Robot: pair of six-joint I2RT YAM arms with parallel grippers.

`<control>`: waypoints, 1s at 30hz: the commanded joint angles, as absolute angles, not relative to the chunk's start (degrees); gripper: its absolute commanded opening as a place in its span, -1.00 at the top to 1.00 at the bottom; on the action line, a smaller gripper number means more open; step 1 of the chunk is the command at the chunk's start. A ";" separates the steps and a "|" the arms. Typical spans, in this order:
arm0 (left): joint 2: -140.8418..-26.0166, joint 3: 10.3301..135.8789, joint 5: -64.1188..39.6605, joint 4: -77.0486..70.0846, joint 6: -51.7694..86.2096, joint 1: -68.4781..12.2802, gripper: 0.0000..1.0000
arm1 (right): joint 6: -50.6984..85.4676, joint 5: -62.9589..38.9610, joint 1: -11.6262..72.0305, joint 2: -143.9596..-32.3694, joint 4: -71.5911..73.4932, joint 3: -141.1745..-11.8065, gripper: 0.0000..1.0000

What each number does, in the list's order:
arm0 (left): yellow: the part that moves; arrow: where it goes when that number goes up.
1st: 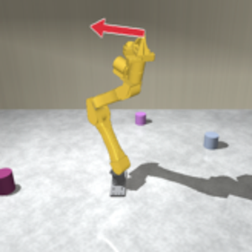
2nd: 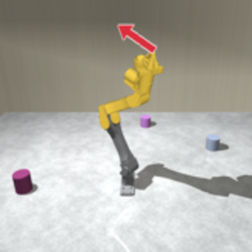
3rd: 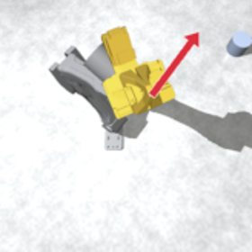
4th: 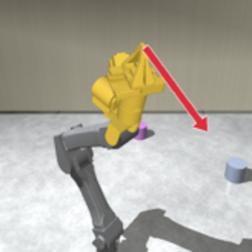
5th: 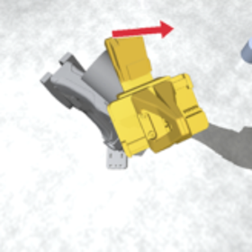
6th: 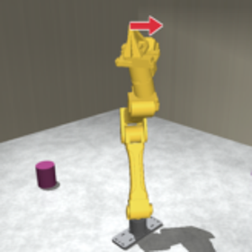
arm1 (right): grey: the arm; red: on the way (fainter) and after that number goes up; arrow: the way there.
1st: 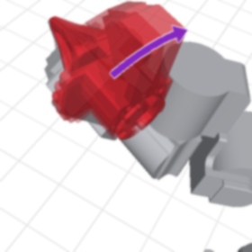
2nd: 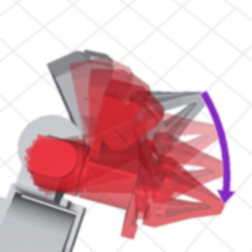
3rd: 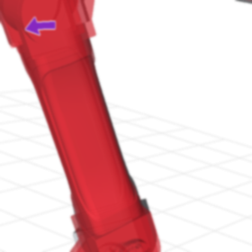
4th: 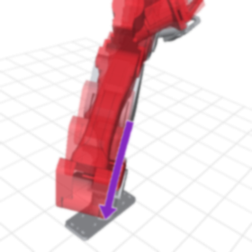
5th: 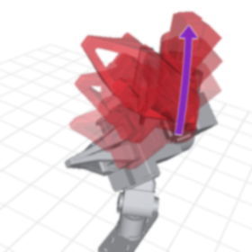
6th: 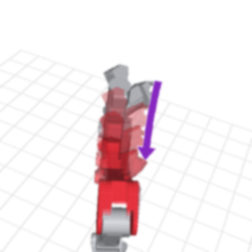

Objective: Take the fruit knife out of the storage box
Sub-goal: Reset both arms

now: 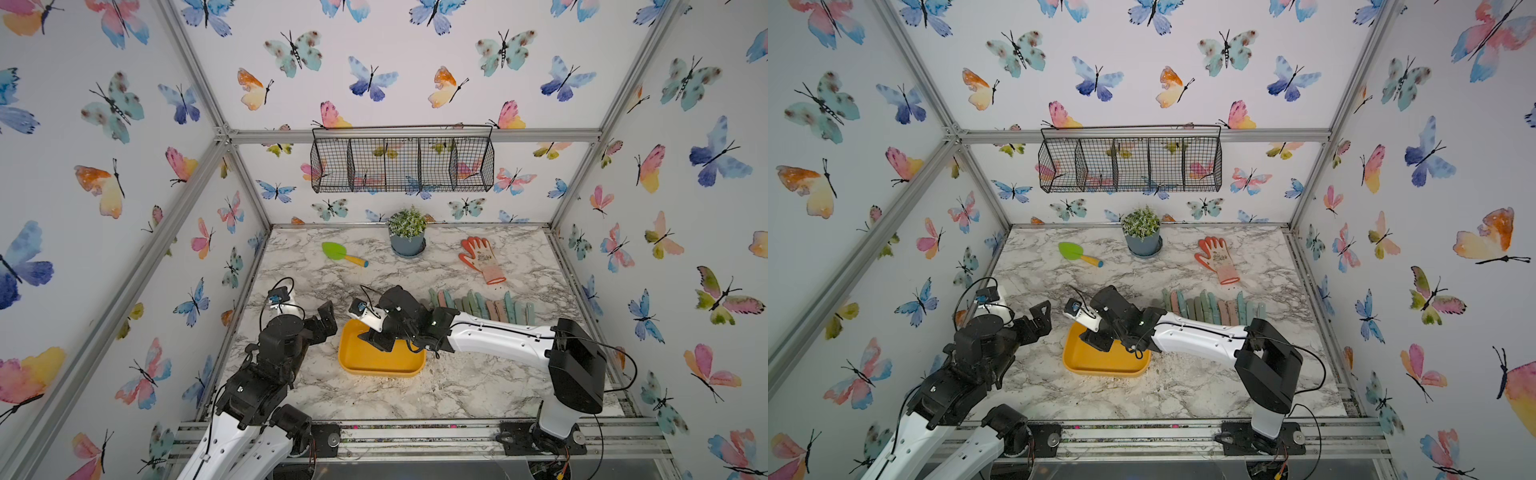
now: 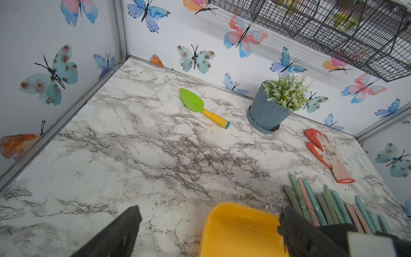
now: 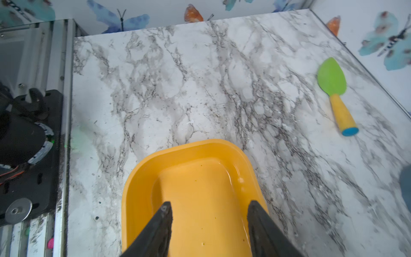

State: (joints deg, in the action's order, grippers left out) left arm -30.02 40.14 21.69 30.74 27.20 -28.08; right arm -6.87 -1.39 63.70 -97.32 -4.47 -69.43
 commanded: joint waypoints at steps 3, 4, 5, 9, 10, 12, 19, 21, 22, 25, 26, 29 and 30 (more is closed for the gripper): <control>-29.02 39.39 22.71 30.47 26.76 -27.73 -0.97 | 1.95 5.34 59.11 -86.32 4.58 -58.83 -0.19; -28.92 39.19 22.77 30.09 26.76 -27.72 -0.97 | 2.76 5.14 57.89 -84.41 5.36 -56.94 -0.20; -28.99 39.03 22.66 29.78 26.61 -27.75 -0.97 | 3.29 5.39 56.99 -82.92 5.69 -55.71 -0.21; -31.29 38.26 23.09 26.83 26.10 -27.75 -0.97 | 4.03 8.14 53.04 -77.67 5.26 -50.64 -0.27; -32.60 38.31 24.33 25.75 26.10 -27.69 -0.97 | 4.04 8.87 51.61 -76.54 5.72 -49.00 -0.30; -35.57 38.47 26.33 22.86 26.35 -27.77 -0.97 | 4.41 9.55 48.81 -74.36 7.83 -45.78 -0.33; -48.26 38.18 33.28 12.89 24.91 -27.51 -0.97 | 4.78 16.54 44.21 -68.03 28.11 -29.98 -0.45; -51.07 38.33 36.04 10.62 24.33 -27.25 -0.97 | 5.46 19.49 43.63 -68.69 29.42 -28.91 -0.51; -52.46 38.16 36.90 9.04 24.33 -26.93 -0.97 | 5.47 20.69 43.29 -69.24 28.54 -29.39 -0.53; -55.55 36.64 36.86 3.62 24.83 -25.58 -0.97 | 5.45 26.10 43.10 -70.05 25.81 -31.02 -0.71; -56.37 36.03 36.53 1.89 24.71 -25.21 -0.97 | 5.42 27.37 42.99 -70.05 25.53 -31.22 -0.78; -59.35 35.12 34.15 -0.89 24.27 -22.67 -0.97 | 4.01 30.07 42.06 -70.00 27.48 -30.75 -1.00; -60.30 35.28 33.38 -1.05 24.01 -21.76 -0.97 | 4.71 32.32 41.65 -70.28 27.47 -30.96 -0.90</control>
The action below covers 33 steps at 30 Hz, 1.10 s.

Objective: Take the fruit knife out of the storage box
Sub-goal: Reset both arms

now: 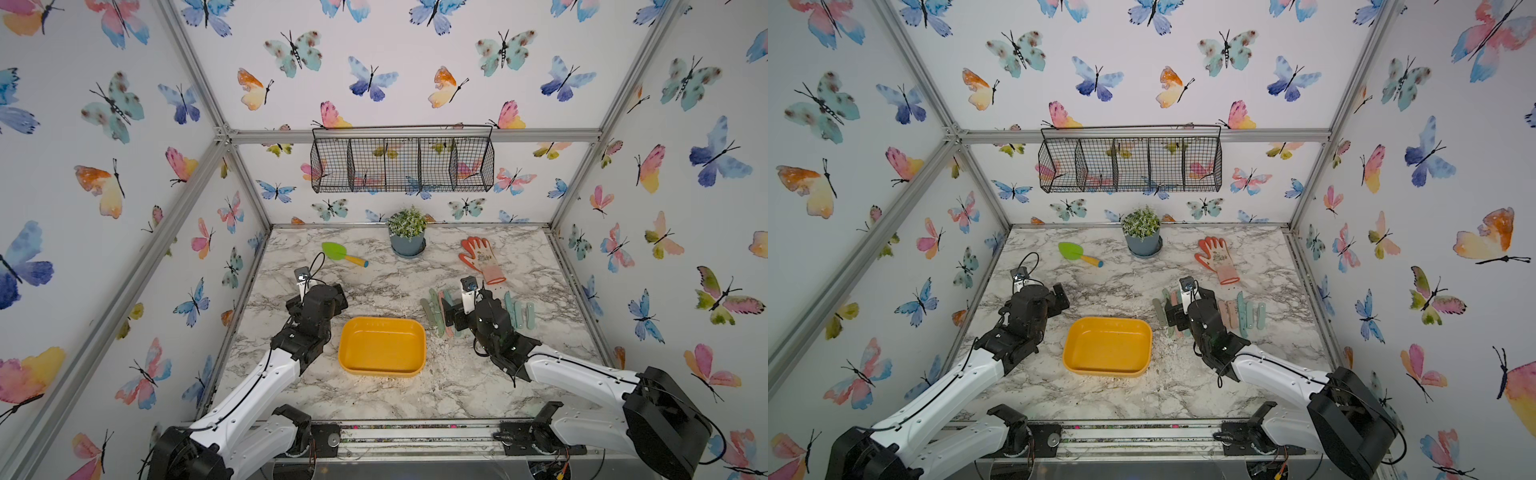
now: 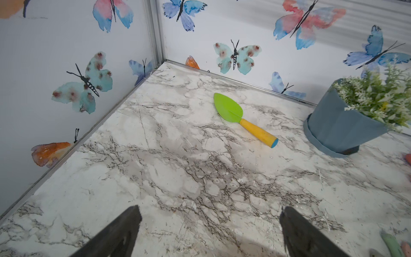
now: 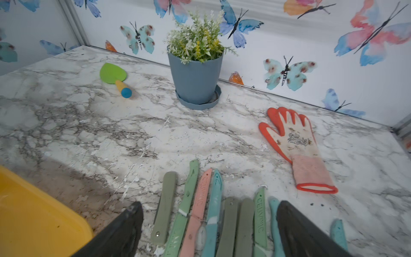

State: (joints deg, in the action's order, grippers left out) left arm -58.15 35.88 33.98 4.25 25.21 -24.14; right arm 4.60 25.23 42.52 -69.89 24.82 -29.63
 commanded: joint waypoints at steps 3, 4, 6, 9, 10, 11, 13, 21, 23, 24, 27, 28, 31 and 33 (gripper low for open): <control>-61.70 36.65 31.93 -0.40 23.07 -19.84 -0.97 | 6.17 33.84 38.98 -71.72 25.65 -33.02 -0.90; -61.62 36.50 31.61 -1.17 21.93 -19.66 -0.97 | 6.68 33.72 38.02 -72.29 24.45 -34.19 -0.90; -61.44 35.70 32.34 -3.55 19.82 -19.69 -0.97 | 7.79 31.99 35.68 -73.90 22.28 -36.67 -0.90; -62.73 35.50 34.26 -5.21 18.19 -19.22 -0.97 | 11.00 30.46 32.35 -76.28 20.24 -39.46 -0.90; -63.57 35.76 34.55 -5.42 17.62 -18.89 -0.97 | 11.72 30.58 31.60 -77.01 20.07 -39.84 -0.90; -64.42 36.01 34.79 -5.51 17.41 -18.37 -0.97 | 12.32 30.59 30.72 -77.86 20.82 -39.96 -0.90; -65.29 36.31 34.38 -4.98 18.02 -17.13 -0.97 | 11.78 29.98 29.76 -79.41 22.61 -39.60 -0.90; -62.42 30.73 28.46 -16.55 15.95 -13.54 -0.97 | 9.40 27.14 25.44 -81.03 23.70 -40.23 -0.90; -63.77 33.21 29.14 -13.10 14.16 -13.54 -0.97 | 7.40 25.63 24.75 -81.12 24.63 -40.42 -0.90; -64.36 33.67 29.27 -12.69 13.34 -13.45 -0.97 | 6.16 24.67 24.53 -81.33 24.95 -40.68 -0.90; -63.13 32.15 28.83 -15.20 13.26 -13.53 -0.97 | 2.65 22.67 24.24 -81.74 26.89 -40.79 -0.90; -62.48 31.50 29.03 -16.35 13.44 -13.46 -0.97 | 1.87 22.44 24.17 -81.74 27.67 -40.58 -0.90; -62.58 32.13 32.04 -16.03 13.67 -13.54 -0.97 | 0.52 21.98 24.09 -80.84 31.52 -38.67 -0.90; -64.60 35.81 35.04 -9.70 16.91 -13.62 -0.97 | -0.72 21.21 23.99 -79.80 34.95 -37.01 -0.90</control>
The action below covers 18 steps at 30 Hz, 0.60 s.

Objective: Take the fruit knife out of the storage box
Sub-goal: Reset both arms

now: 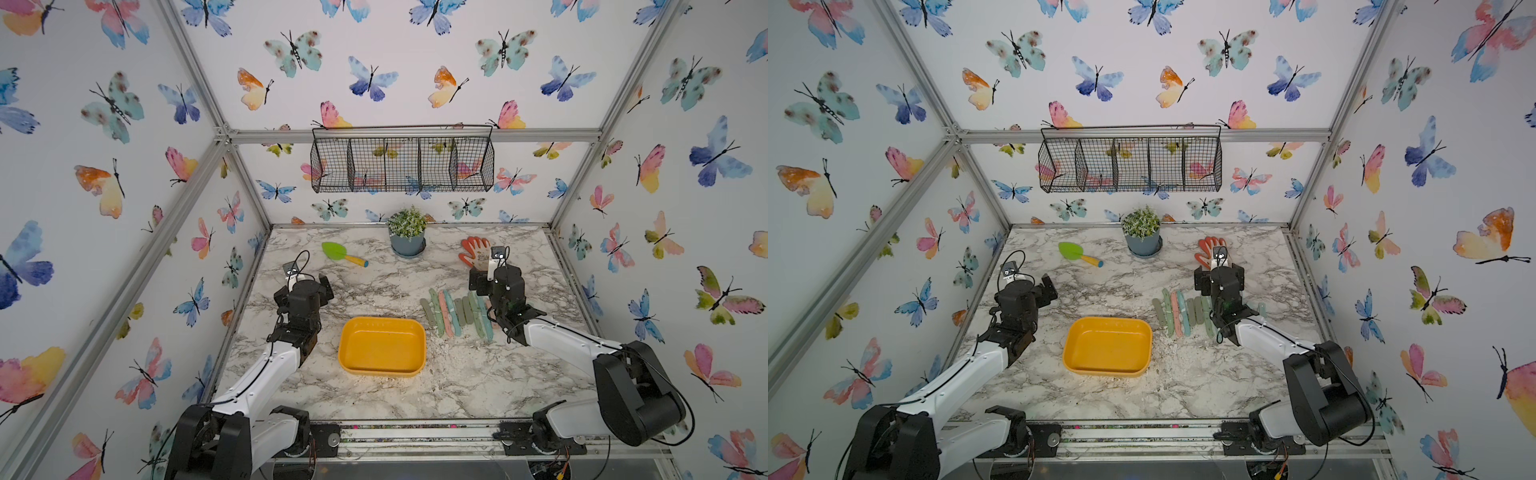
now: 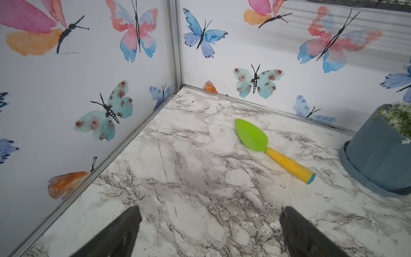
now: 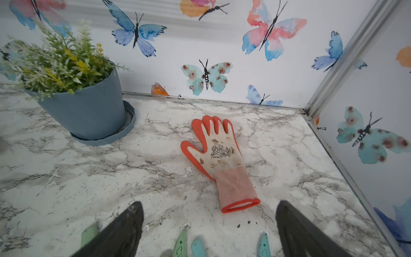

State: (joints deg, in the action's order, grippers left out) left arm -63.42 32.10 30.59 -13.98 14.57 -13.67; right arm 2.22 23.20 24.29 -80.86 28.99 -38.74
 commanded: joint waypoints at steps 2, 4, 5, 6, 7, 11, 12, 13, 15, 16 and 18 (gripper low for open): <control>-67.54 40.81 40.01 -0.68 22.63 -14.64 -0.97 | -1.14 21.16 23.83 -78.90 36.98 -36.02 -0.90; -70.40 42.91 47.59 2.81 24.94 -17.49 -0.97 | -1.50 21.97 23.73 -78.66 37.52 -35.38 -0.90; -71.44 43.15 51.67 3.41 26.67 -18.98 -0.97 | -1.14 22.77 23.69 -78.58 37.62 -34.96 -0.90; -71.93 42.75 53.68 2.87 27.23 -20.04 -0.97 | -1.10 22.88 23.57 -78.42 38.25 -34.13 -0.90; -71.98 41.92 54.95 1.73 27.66 -20.84 -0.97 | -1.28 22.62 23.41 -78.19 38.72 -33.38 -0.90; -68.51 34.33 56.60 -7.75 29.64 -21.88 -0.97 | 1.47 20.03 19.79 -77.64 41.15 -31.10 -0.90; -67.52 32.26 56.27 -10.72 28.51 -21.84 -0.97 | 2.21 18.72 18.53 -77.86 40.37 -31.48 -0.90; -66.90 30.67 55.64 -14.20 26.19 -21.72 -0.97 | 2.45 17.59 17.60 -77.79 38.52 -32.14 -0.90; -66.53 28.61 54.79 -18.13 23.10 -20.75 -0.97 | 0.89 15.29 16.23 -77.95 36.00 -32.78 -0.90; -66.29 28.51 52.87 -18.17 22.14 -19.85 -0.97 | 0.08 14.89 15.79 -77.96 35.98 -32.50 -0.90; -65.67 27.99 47.06 -17.43 21.78 -17.04 -0.97 | -0.45 13.39 14.38 -77.96 37.50 -31.22 -0.90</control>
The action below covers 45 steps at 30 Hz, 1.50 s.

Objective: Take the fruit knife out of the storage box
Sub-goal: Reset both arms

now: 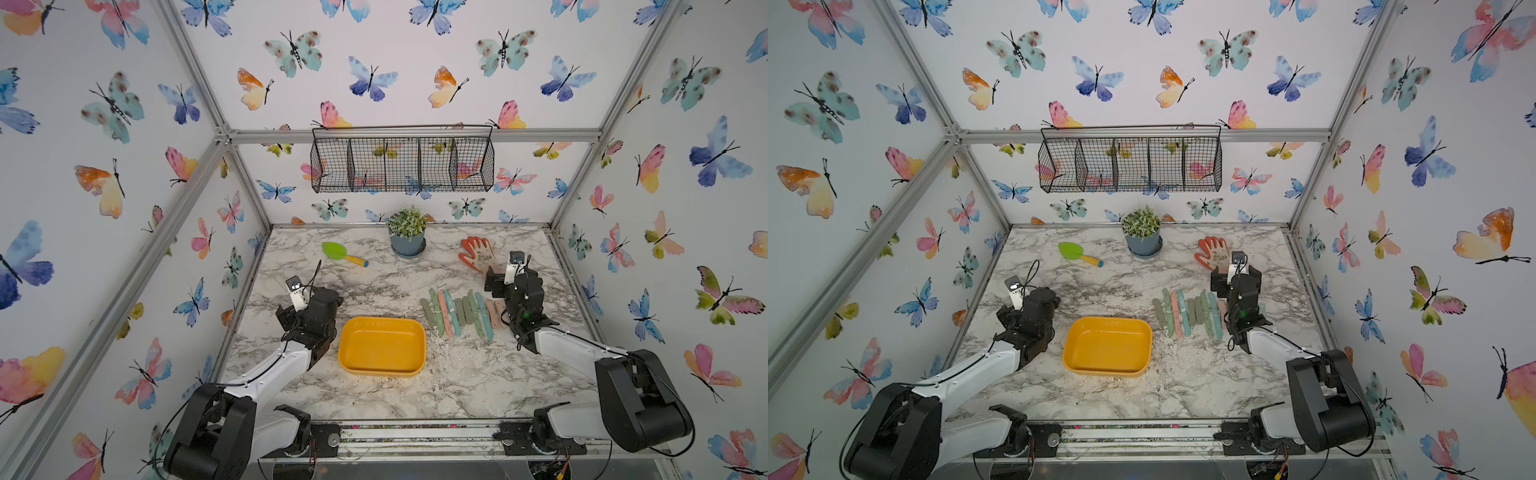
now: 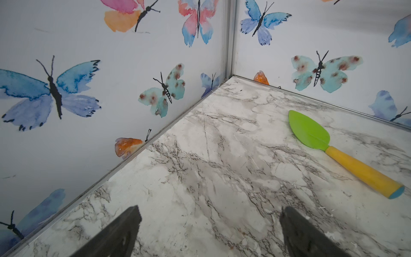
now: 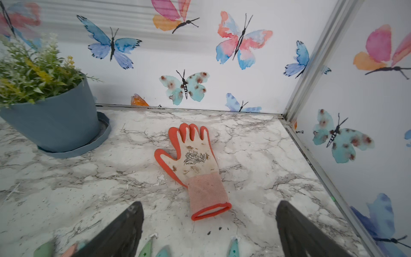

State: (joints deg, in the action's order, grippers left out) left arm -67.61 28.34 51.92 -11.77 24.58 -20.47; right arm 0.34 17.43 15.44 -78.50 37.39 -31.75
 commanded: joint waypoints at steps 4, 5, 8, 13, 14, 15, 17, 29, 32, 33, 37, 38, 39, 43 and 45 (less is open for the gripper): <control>-64.08 23.13 34.32 -25.10 20.46 -10.64 -0.97 | -0.26 6.89 10.44 -77.59 44.50 -26.23 -0.90; -63.65 22.84 32.79 -26.05 19.86 -9.64 -0.97 | -0.08 5.99 9.58 -77.77 46.53 -25.11 -0.90; -63.89 20.93 30.26 -33.24 14.80 -8.57 -0.97 | -0.16 4.80 7.88 -78.88 46.66 -24.88 -0.90; -68.03 21.53 26.38 -34.18 16.32 -4.10 -0.97 | -1.70 5.35 7.08 -80.92 46.68 -24.42 -0.90; -67.95 22.14 25.73 -33.09 16.05 -3.57 -0.97 | -1.60 5.55 6.91 -81.02 47.26 -23.92 -0.90; -67.98 21.85 26.46 -33.79 15.34 -3.50 -0.97 | -1.58 5.37 6.79 -80.95 47.43 -23.66 -0.90; -67.69 21.37 26.08 -33.94 14.90 -2.90 -0.97 | -1.55 5.47 6.68 -81.06 48.01 -23.09 -0.90; -69.69 10.18 22.01 -54.39 7.71 -2.57 -0.97 | -0.05 8.37 6.42 -82.35 60.37 -15.74 -0.90; -70.94 8.36 21.25 -59.46 7.09 -2.59 -0.97 | 0.25 9.11 6.42 -82.94 63.93 -13.78 -0.90; -71.66 8.04 20.51 -60.94 6.65 -2.62 -0.97 | 0.23 9.23 6.42 -83.49 65.31 -13.37 -0.90; -75.31 6.50 19.25 -67.97 5.68 -2.63 -0.97 | 0.24 9.16 6.42 -85.46 66.27 -13.85 -0.90; -75.19 6.59 19.25 -67.46 5.75 -2.60 -0.97 | 0.26 9.07 6.42 -85.68 66.27 -13.89 -0.90; -74.89 6.80 19.20 -66.78 5.86 -2.56 -0.97 | 0.25 9.05 6.42 -85.82 66.18 -14.01 -0.90; -76.51 6.27 16.76 -67.66 5.84 -2.00 -0.97 | 0.19 8.97 6.43 -86.73 67.00 -13.99 -0.90; -79.23 4.51 16.13 -74.21 5.11 -1.97 -0.97 | 0.22 8.98 6.42 -86.92 67.34 -13.89 -0.90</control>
